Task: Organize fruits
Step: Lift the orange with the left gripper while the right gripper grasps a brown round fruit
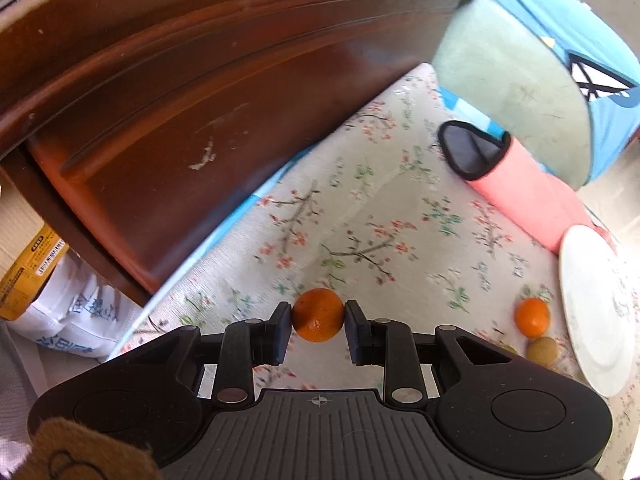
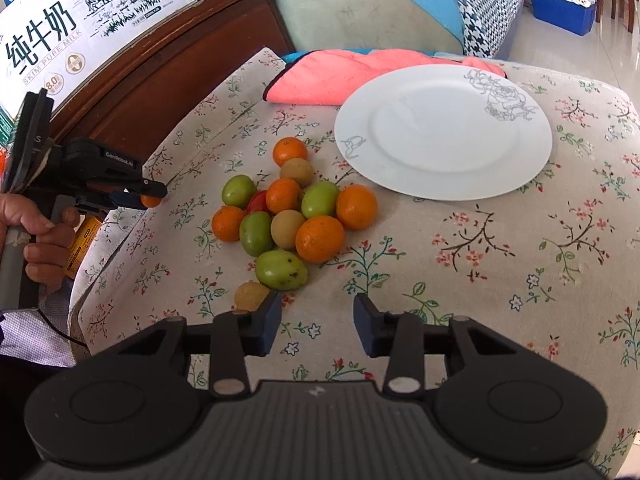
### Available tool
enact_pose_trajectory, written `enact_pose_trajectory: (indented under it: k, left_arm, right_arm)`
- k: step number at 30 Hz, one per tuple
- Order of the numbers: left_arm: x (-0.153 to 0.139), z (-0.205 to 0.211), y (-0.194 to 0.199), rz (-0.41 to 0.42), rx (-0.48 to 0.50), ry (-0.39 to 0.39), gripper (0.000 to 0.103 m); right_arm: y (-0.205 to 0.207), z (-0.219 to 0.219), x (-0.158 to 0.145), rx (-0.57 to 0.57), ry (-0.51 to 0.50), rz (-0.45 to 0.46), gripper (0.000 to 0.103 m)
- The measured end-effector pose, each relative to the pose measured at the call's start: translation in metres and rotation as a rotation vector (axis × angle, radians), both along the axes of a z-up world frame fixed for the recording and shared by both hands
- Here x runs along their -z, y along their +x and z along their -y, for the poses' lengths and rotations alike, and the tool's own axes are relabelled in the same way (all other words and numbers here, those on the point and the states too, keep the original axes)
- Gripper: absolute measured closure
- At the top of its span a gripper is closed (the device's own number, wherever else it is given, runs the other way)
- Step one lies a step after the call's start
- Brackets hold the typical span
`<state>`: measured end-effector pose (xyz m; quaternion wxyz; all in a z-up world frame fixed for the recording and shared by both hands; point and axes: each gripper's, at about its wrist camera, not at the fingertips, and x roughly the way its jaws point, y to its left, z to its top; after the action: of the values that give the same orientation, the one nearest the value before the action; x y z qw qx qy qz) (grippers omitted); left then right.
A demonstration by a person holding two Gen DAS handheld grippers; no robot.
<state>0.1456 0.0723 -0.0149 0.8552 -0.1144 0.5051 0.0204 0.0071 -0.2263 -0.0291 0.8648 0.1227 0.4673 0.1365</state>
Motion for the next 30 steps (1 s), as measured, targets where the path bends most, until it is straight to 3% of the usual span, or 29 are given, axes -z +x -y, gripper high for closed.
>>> enact_pose_trajectory:
  k: [8, 13, 28, 30]
  left_arm:
    - [-0.022, 0.029, -0.028, 0.076, 0.095, -0.022, 0.077]
    - [-0.03, 0.047, -0.036, 0.116, 0.144, 0.018, 0.077]
    - [-0.038, 0.065, -0.038, 0.165, 0.178, 0.062, 0.077]
    - [-0.037, 0.067, -0.04, 0.163, 0.18, 0.065, 0.077]
  right_arm:
    - [-0.002, -0.007, 0.005, -0.049, -0.007, 0.007, 0.069]
    - [-0.003, -0.019, 0.007, -0.089, 0.02, 0.018, 0.069]
    - [0.002, -0.046, 0.013, -0.084, -0.005, 0.066, 0.067]
    - [0.002, -0.048, 0.013, -0.088, -0.018, 0.076, 0.071]
